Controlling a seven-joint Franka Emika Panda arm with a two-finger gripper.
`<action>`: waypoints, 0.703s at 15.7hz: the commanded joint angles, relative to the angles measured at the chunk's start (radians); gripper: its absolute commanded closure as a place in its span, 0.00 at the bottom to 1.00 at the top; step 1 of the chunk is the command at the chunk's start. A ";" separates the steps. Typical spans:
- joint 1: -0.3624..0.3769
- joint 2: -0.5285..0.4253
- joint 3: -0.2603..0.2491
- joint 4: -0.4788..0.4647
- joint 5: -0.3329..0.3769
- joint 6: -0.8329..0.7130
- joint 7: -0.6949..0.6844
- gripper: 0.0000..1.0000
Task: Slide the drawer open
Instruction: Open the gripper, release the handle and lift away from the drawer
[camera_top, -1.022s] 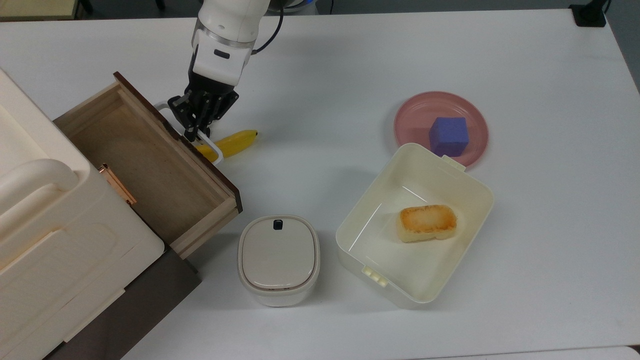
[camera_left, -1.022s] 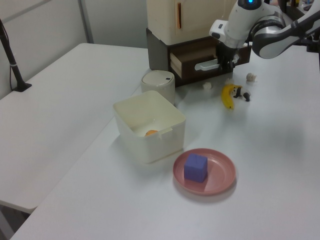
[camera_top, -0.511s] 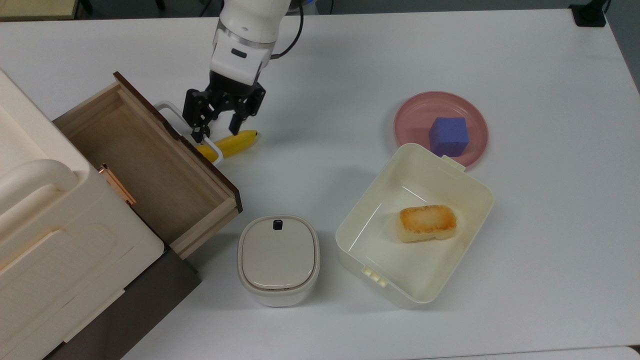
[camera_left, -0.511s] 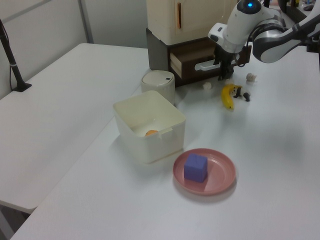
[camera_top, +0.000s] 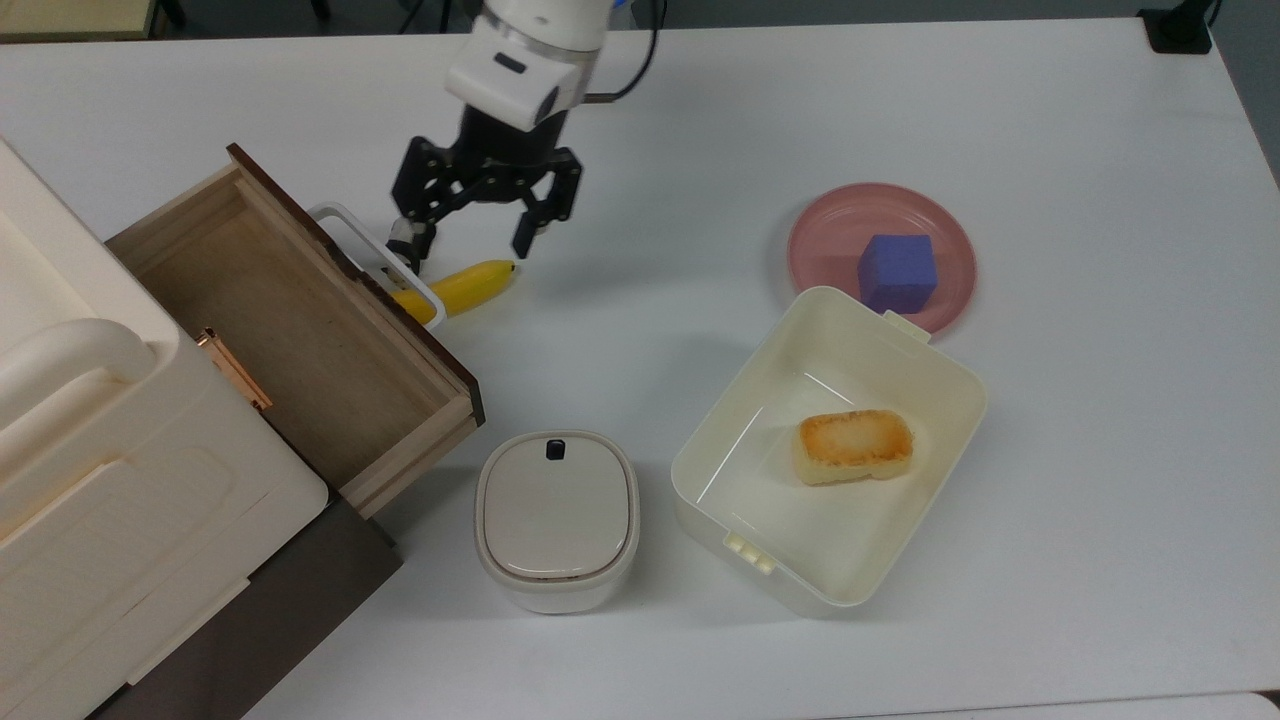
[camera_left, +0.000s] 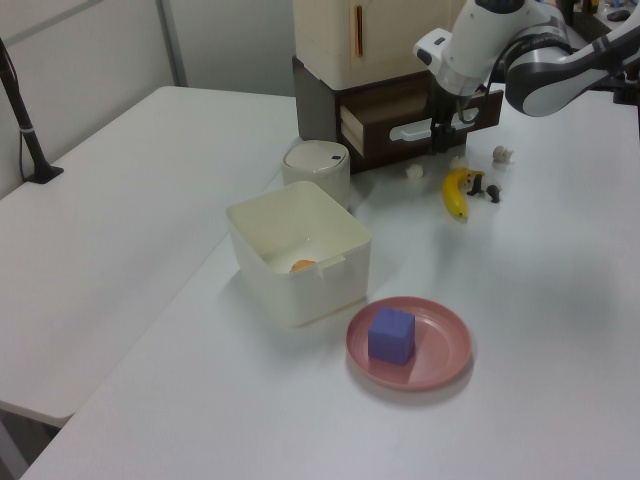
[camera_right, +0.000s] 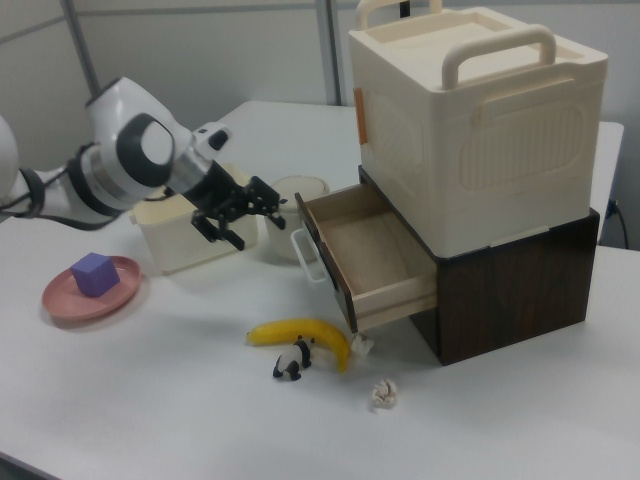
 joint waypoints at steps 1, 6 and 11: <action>0.003 -0.009 0.104 0.075 0.163 -0.215 0.135 0.00; -0.007 -0.009 0.153 0.232 0.481 -0.522 0.132 0.00; -0.064 -0.006 0.139 0.336 0.589 -0.697 0.092 0.00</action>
